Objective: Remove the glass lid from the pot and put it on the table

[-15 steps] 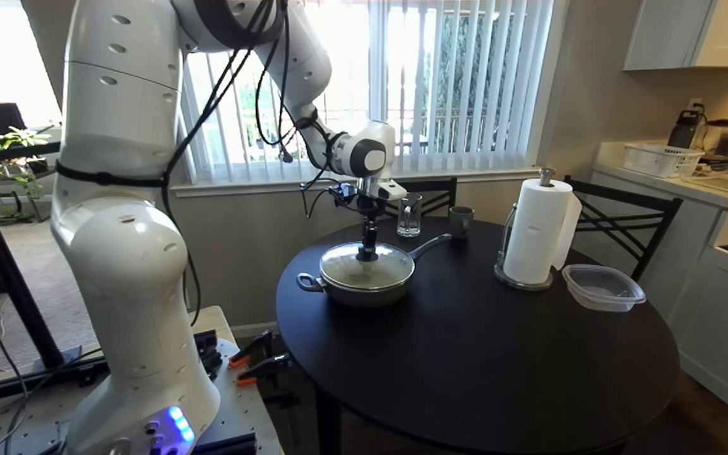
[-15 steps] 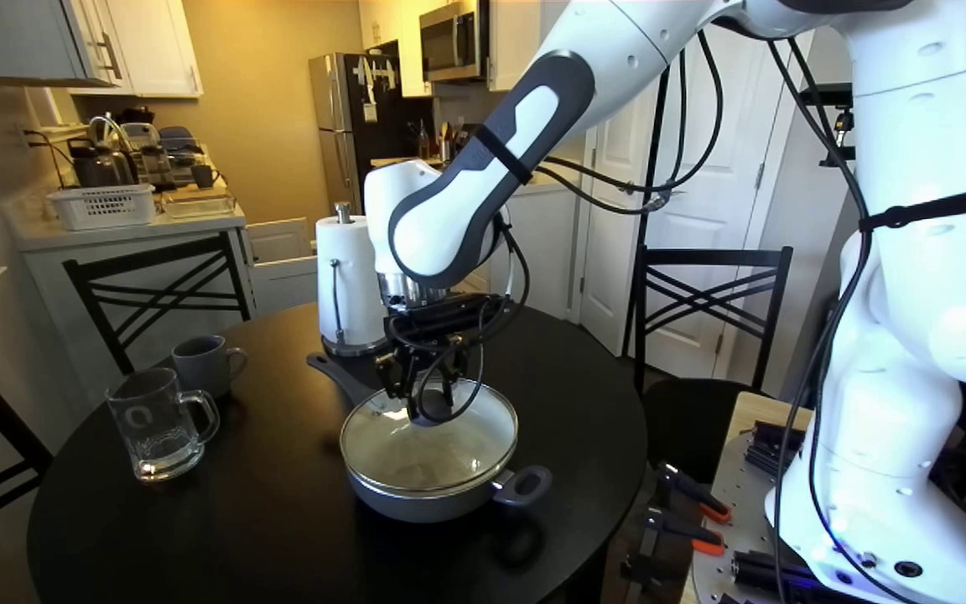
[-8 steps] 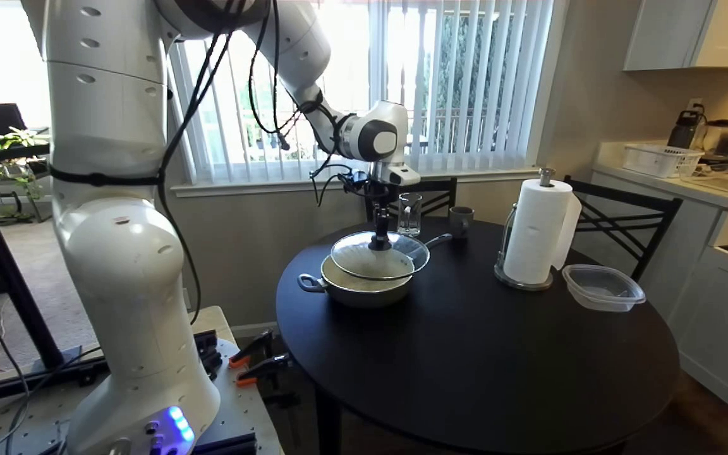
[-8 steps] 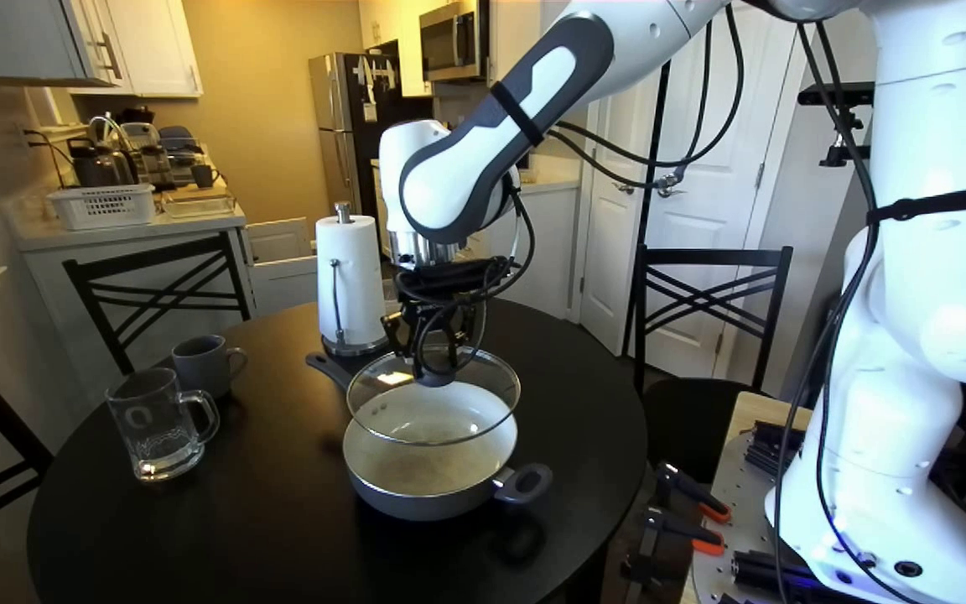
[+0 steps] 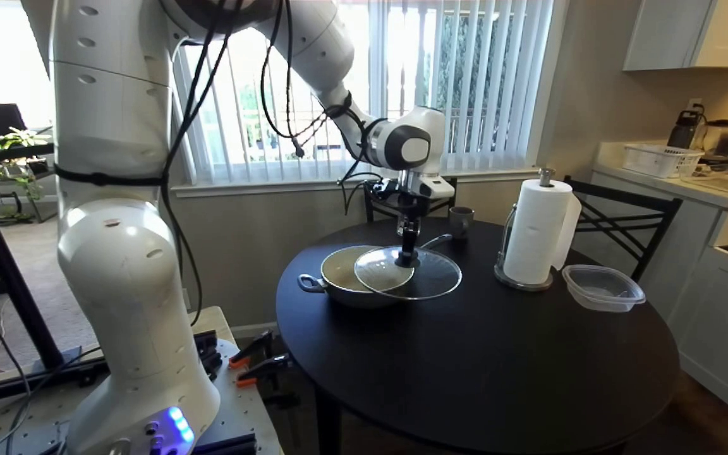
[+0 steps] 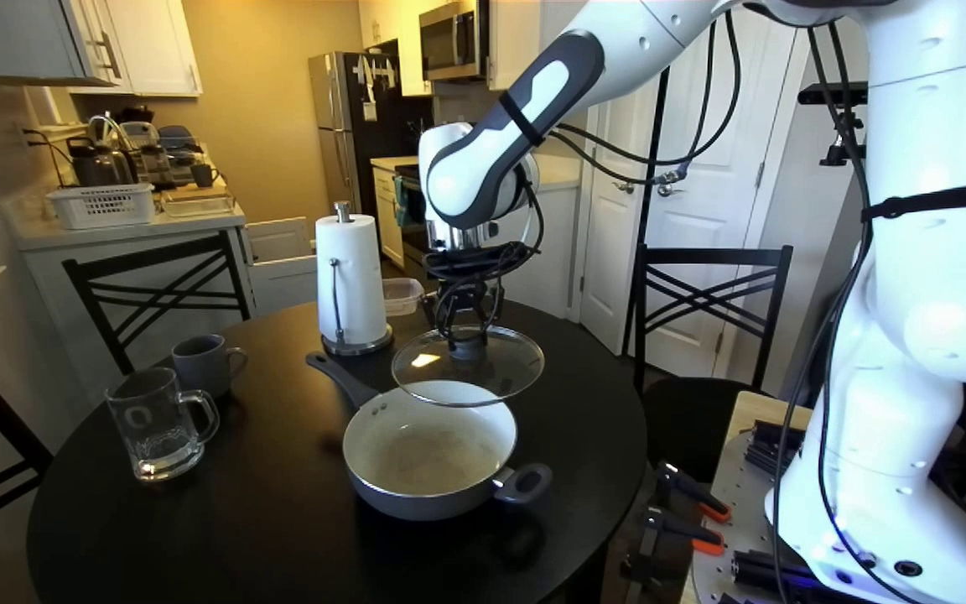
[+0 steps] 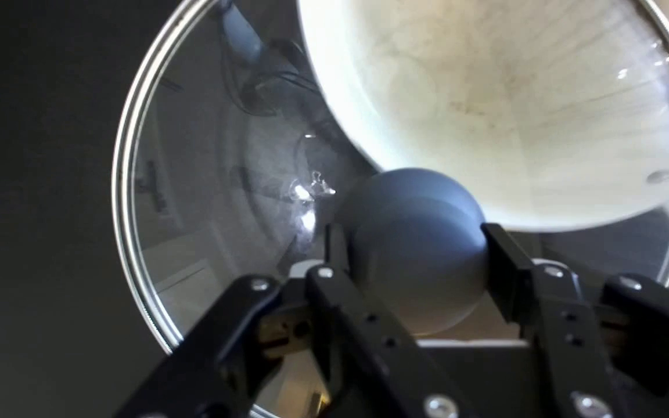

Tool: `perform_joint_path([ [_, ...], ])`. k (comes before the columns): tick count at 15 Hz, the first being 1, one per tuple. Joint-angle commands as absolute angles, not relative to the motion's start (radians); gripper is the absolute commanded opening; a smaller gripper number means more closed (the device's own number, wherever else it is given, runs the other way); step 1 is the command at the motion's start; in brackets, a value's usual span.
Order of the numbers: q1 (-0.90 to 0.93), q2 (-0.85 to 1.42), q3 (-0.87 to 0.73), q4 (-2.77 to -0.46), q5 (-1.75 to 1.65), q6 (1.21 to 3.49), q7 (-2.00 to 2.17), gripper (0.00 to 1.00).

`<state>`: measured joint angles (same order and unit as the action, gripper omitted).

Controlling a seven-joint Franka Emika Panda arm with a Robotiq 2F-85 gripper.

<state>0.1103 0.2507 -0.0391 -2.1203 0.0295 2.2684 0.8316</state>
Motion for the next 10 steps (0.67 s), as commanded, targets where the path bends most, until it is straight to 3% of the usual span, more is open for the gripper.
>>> perform_joint_path([
  [1,0.057,0.252,-0.08,-2.091,0.041,2.244,0.852,0.33],
  [10,-0.048,0.315,-0.166,-2.112,0.06,2.29,0.844,0.33],
])
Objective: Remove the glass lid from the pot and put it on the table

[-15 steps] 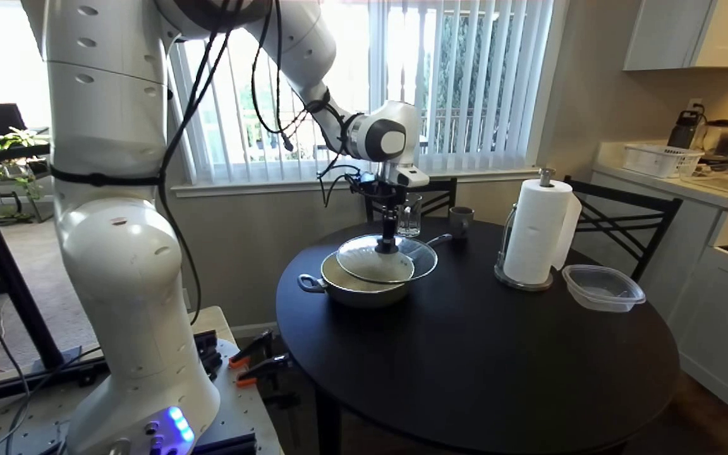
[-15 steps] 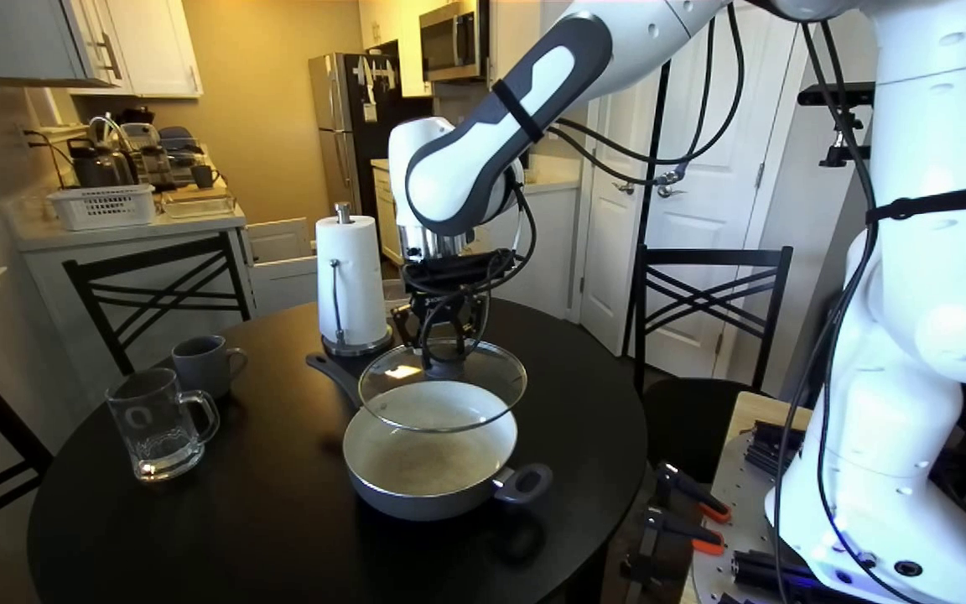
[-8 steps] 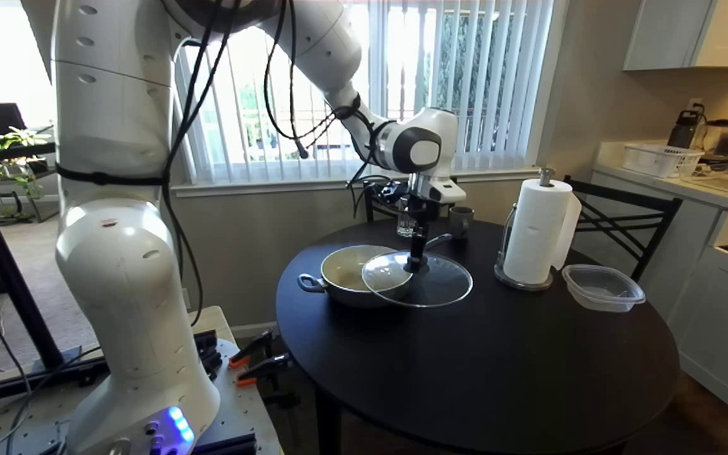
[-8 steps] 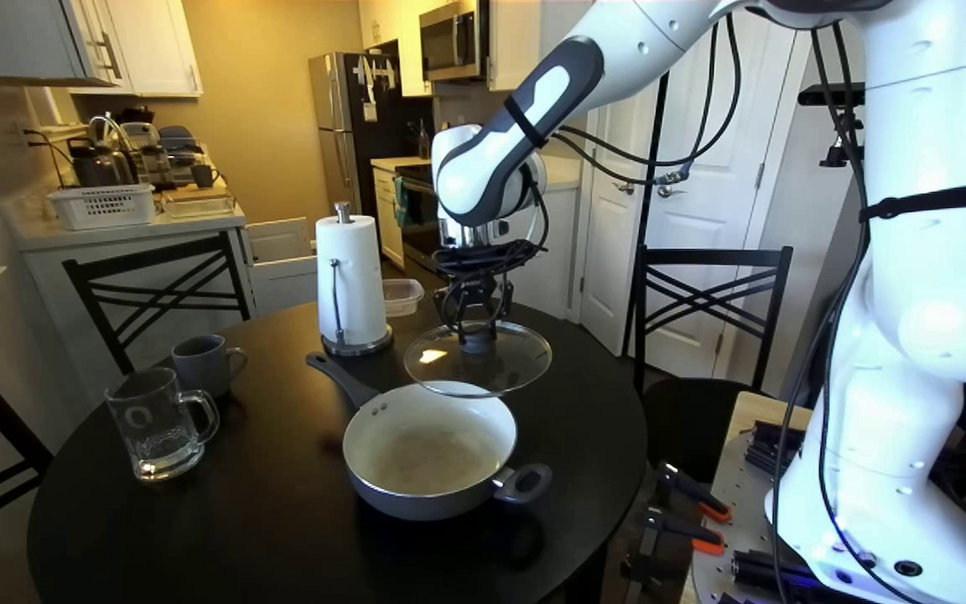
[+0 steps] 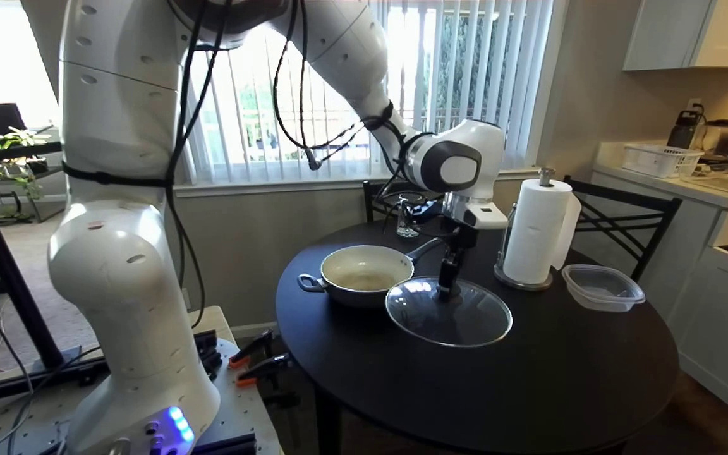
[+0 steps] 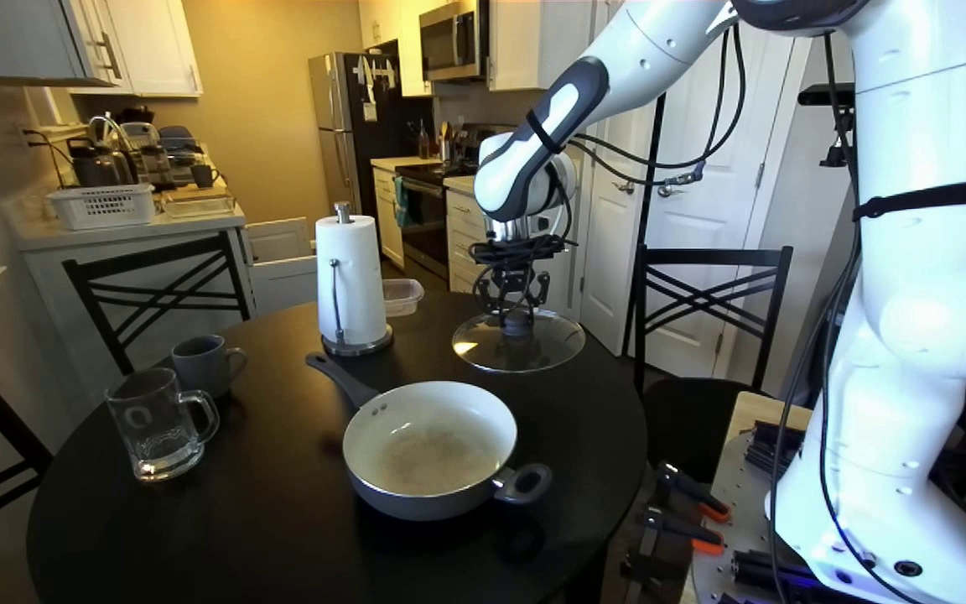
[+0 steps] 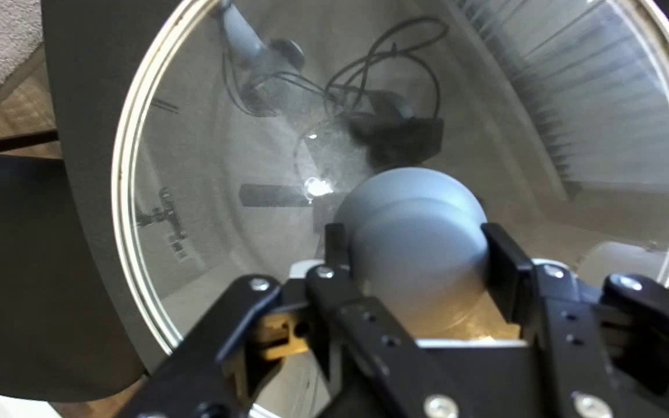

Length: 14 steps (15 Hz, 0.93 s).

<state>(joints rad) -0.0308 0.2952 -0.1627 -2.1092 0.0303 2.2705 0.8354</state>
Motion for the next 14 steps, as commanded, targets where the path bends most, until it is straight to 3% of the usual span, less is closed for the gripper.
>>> perform_joint_path([
  [1,-0.055,0.33,-0.162,-2.117,0.075,2.309,0.831,0.33],
  [12,-0.023,0.444,-0.154,-2.177,0.168,2.559,0.846,0.33],
  [13,-0.016,0.441,-0.161,-2.179,0.159,2.558,0.853,0.83],
  [14,-0.01,0.438,-0.167,-2.179,0.153,2.554,0.856,0.84],
])
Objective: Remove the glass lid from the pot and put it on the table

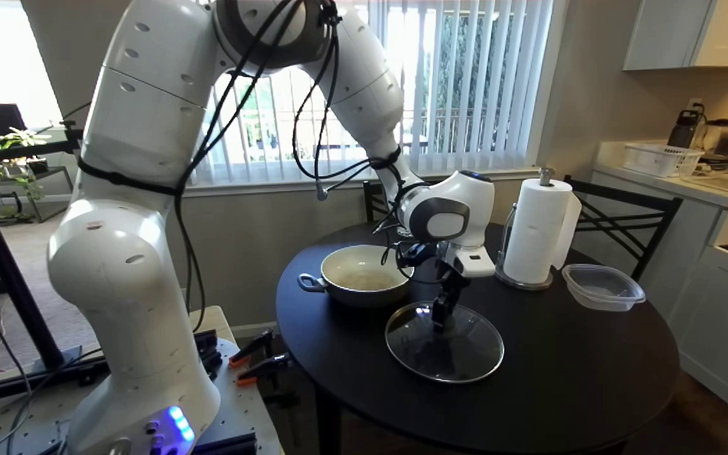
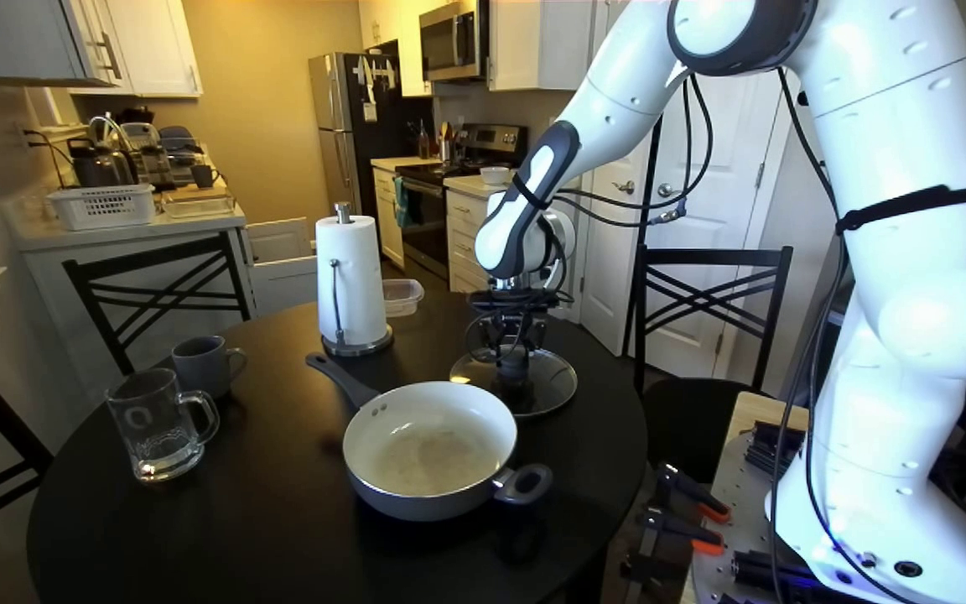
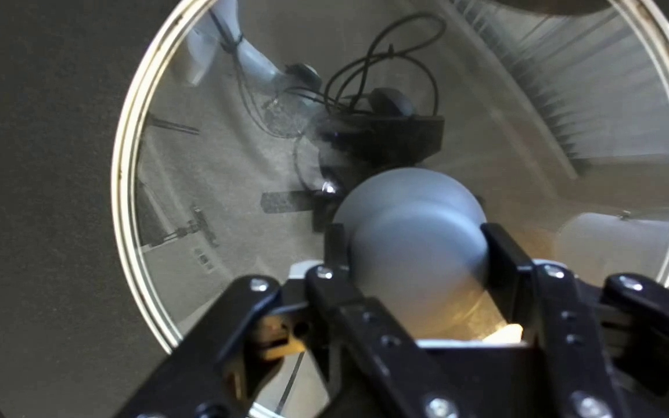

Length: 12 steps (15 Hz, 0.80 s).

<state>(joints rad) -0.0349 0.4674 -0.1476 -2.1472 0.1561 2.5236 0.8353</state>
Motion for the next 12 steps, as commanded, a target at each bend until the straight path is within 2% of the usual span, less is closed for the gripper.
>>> perform_joint_path([
  [1,-0.001,0.43,-0.175,-2.184,0.139,2.558,0.86,0.89],
  [3,0.012,0.415,-0.187,-2.189,0.123,2.552,0.864,1.0],
  [9,0.063,0.295,-0.237,-2.238,0.03,2.54,0.91,1.0],
  [10,0.024,0.37,-0.203,-2.174,0.074,2.527,0.866,1.0],
  [12,0.031,0.332,-0.209,-2.193,0.045,2.527,0.883,1.0],
])
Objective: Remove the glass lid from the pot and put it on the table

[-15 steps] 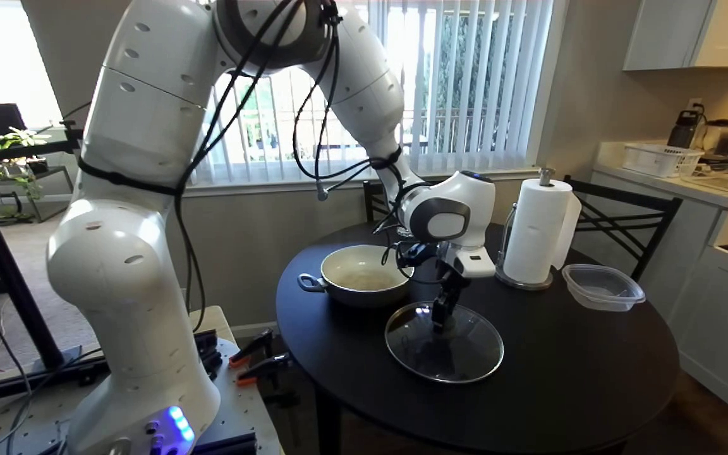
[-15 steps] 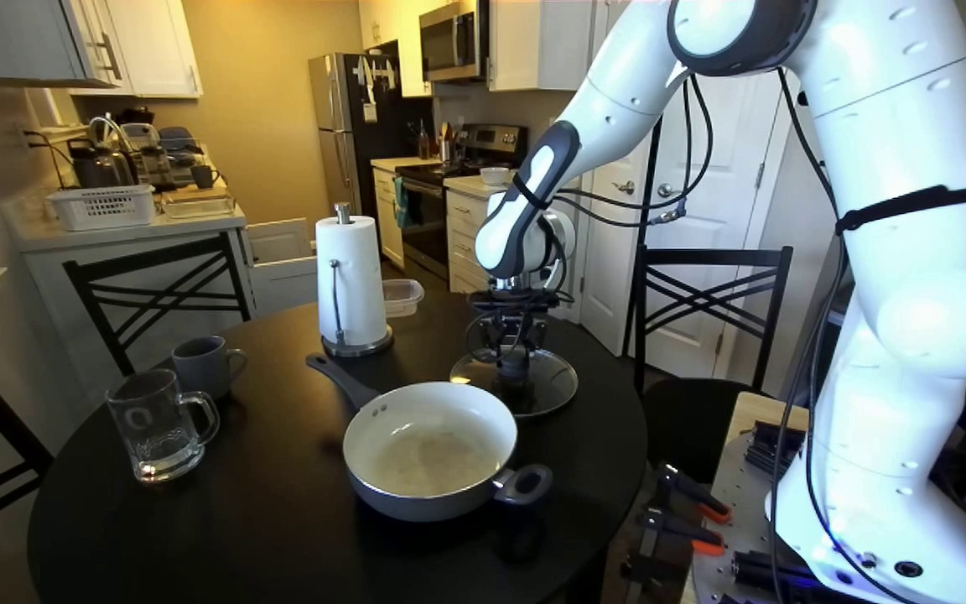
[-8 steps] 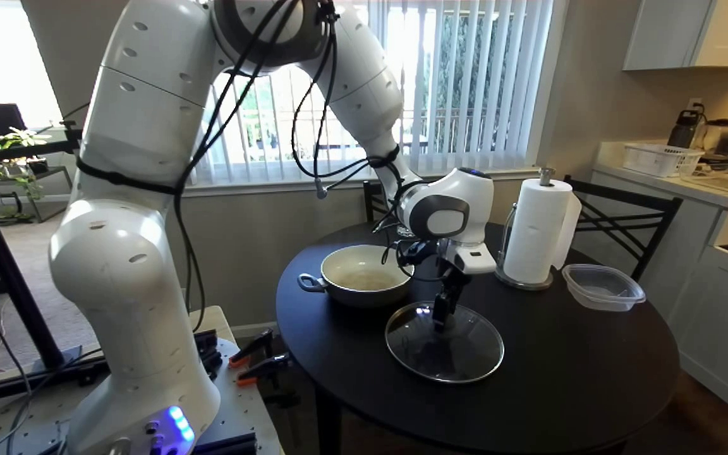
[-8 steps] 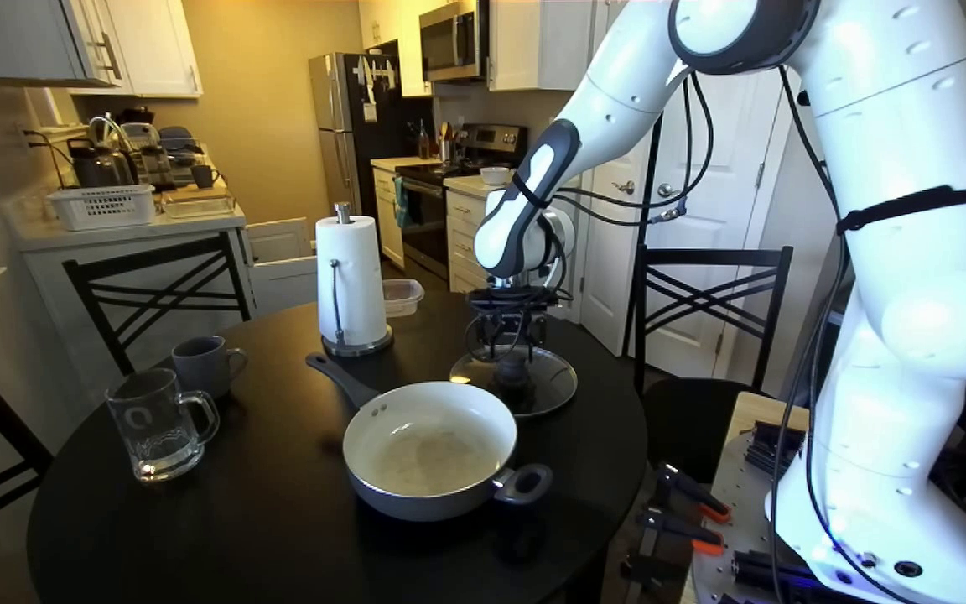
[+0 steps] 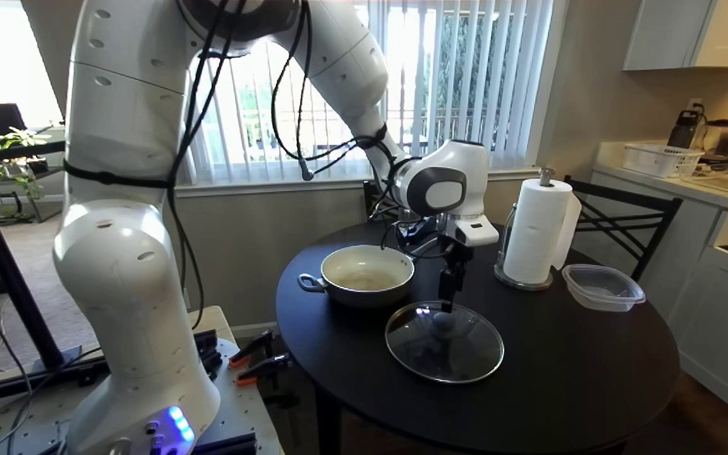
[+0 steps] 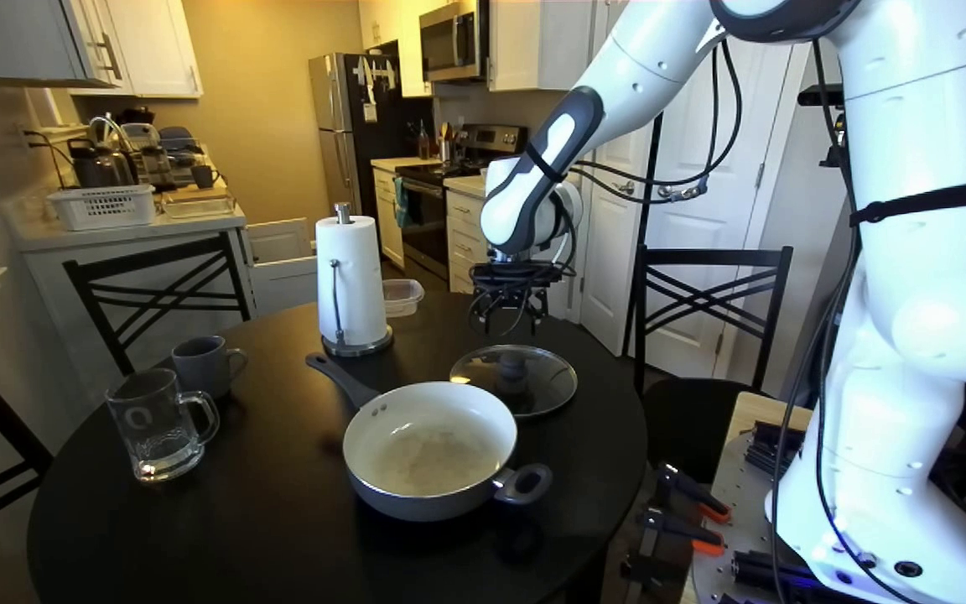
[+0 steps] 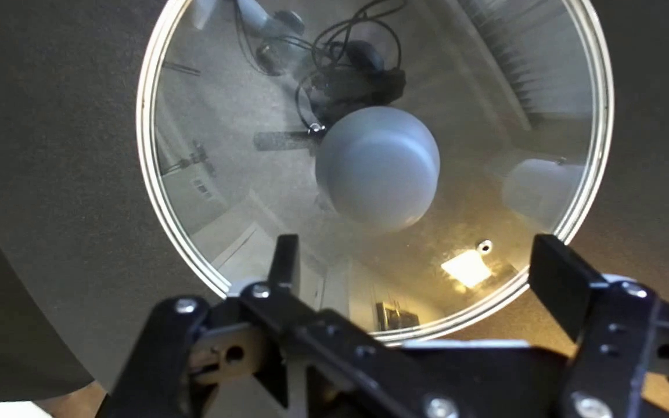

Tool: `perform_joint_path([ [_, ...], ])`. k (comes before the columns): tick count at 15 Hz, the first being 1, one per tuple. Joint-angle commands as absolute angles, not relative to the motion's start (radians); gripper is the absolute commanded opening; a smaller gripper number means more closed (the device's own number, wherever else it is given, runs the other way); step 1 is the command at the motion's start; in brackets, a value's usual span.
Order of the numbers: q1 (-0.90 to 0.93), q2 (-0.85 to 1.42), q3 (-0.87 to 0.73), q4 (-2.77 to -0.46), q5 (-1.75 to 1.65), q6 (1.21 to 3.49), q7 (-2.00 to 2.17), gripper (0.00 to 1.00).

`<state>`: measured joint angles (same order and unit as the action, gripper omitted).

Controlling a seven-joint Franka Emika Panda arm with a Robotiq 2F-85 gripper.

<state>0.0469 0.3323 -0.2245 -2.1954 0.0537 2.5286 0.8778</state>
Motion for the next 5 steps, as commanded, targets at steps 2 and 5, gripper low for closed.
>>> perform_joint_path([
  [2,0.032,0.317,-0.21,-2.206,0.042,2.527,0.884,1.0],
  [5,0.032,0.317,-0.211,-2.211,0.041,2.527,0.884,1.0],
])
